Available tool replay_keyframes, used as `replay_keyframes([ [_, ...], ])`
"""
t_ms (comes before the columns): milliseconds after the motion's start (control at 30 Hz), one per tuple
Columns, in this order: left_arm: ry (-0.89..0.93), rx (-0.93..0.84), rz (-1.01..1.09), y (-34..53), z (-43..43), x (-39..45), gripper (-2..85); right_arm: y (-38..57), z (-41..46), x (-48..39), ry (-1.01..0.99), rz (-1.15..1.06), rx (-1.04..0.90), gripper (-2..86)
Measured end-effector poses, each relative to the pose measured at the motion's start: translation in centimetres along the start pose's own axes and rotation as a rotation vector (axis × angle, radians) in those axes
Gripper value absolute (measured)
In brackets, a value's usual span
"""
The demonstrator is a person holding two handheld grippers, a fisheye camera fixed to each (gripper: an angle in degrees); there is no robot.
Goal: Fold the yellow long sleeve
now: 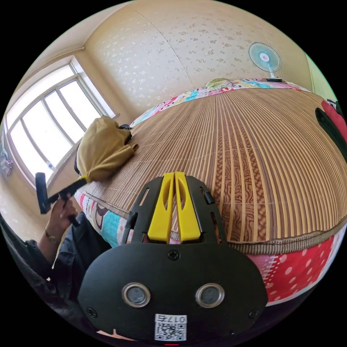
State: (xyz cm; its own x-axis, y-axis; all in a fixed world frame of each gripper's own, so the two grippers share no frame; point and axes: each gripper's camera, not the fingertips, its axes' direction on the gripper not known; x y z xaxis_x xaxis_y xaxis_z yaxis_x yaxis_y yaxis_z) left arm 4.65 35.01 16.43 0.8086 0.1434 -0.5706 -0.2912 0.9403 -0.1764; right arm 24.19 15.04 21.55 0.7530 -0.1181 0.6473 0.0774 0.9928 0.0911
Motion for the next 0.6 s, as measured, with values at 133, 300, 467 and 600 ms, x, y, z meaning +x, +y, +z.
replay_keyframes([
  [133,0.266,-0.136,0.092,3.9,-1.8,2.3,4.7,0.1,0.1,0.0,0.01,-0.009,0.003,0.3],
  [300,0.275,-0.151,0.029,1.3,-4.2,1.9,5.9,0.1,0.0,0.3,0.01,-0.009,0.006,0.3],
  [467,0.199,-0.081,-0.019,-4.4,-4.7,3.2,7.2,0.0,-0.1,0.7,0.0,-0.006,0.007,0.2],
  [600,0.0,-0.099,-0.019,-7.9,-5.1,5.8,8.4,0.0,-0.3,1.1,-0.016,0.0,0.007,0.2],
])
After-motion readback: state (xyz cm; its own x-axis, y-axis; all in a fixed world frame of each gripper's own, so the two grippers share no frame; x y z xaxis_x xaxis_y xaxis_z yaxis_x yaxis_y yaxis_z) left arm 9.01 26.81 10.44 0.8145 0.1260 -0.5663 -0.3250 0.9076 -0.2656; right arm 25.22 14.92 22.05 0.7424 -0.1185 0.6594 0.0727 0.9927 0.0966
